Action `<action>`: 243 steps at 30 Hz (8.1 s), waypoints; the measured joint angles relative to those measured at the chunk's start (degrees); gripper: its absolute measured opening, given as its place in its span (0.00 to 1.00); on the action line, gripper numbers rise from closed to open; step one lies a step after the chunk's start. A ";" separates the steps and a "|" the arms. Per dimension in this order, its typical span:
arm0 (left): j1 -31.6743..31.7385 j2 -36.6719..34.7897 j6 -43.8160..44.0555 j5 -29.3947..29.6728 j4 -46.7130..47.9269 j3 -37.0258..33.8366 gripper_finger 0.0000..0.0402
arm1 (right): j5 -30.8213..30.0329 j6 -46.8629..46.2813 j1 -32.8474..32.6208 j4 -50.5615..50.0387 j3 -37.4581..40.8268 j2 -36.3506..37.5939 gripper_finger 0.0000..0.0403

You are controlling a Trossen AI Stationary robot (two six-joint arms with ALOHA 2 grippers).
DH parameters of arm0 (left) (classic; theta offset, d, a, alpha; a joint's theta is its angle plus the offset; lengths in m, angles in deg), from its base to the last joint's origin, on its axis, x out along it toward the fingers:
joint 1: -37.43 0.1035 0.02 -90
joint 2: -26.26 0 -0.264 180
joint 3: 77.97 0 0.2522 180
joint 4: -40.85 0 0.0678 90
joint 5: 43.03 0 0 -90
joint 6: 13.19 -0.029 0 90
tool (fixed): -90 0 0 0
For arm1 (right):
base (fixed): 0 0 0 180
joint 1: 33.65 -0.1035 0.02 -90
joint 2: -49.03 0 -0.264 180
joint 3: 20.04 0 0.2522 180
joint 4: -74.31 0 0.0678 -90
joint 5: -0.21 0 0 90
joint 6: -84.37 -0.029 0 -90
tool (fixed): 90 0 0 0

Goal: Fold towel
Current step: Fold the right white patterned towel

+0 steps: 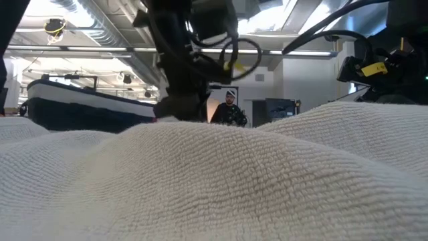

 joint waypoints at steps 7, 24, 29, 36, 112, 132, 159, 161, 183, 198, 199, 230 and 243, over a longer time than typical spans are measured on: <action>1.61 0.96 2.14 1.37 -1.66 0.00 0.29 | -0.05 0.00 0.00 0.00 0.00 0.00 0.55; 2.76 -7.47 13.59 5.14 -2.31 1.29 0.01 | 7.27 -0.16 0.00 -3.44 -0.79 3.49 0.55; -3.51 -14.39 8.84 -2.80 -2.58 1.31 0.01 | 9.54 1.27 -0.02 -6.31 -0.96 10.83 0.55; -12.44 -21.04 10.59 -2.04 -3.23 1.31 0.01 | 7.99 1.38 -0.02 -15.57 -0.96 25.08 0.55; -19.83 -19.85 25.51 2.33 -9.84 -9.18 0.01 | 13.08 -3.52 14.60 -23.82 3.77 24.88 0.05; 4.74 -24.46 17.13 25.55 -10.73 -10.77 0.01 | -31.02 -11.31 15.00 -40.86 -2.86 30.64 0.01; 24.24 -26.60 21.85 -1.64 -19.10 -15.11 0.30 | -15.94 -2.20 33.00 -22.85 7.64 30.79 0.30; 22.26 -29.22 22.16 -5.84 -17.66 -13.71 0.33 | -8.53 1.84 32.96 -24.86 5.10 31.50 0.37; -25.54 -21.02 37.75 -7.84 -17.68 -13.38 0.33 | 21.67 11.83 -18.62 -6.38 -6.93 16.98 0.45; -31.09 -13.75 47.68 -7.51 -20.45 -13.38 0.33 | 6.79 4.89 -23.85 -18.38 -14.21 -6.86 0.35; -31.23 -13.75 47.71 -7.55 -20.32 -13.38 0.33 | 5.87 3.84 -23.51 -19.01 -14.21 -6.95 0.34; -37.04 -2.38 47.93 -19.46 -11.19 -11.27 0.33 | 5.99 -2.90 -23.63 -22.81 -15.23 -6.84 0.04; -36.01 -1.06 51.42 -18.64 -6.26 -10.48 0.02 | 6.53 -3.30 -23.63 -27.52 -18.92 -6.88 0.01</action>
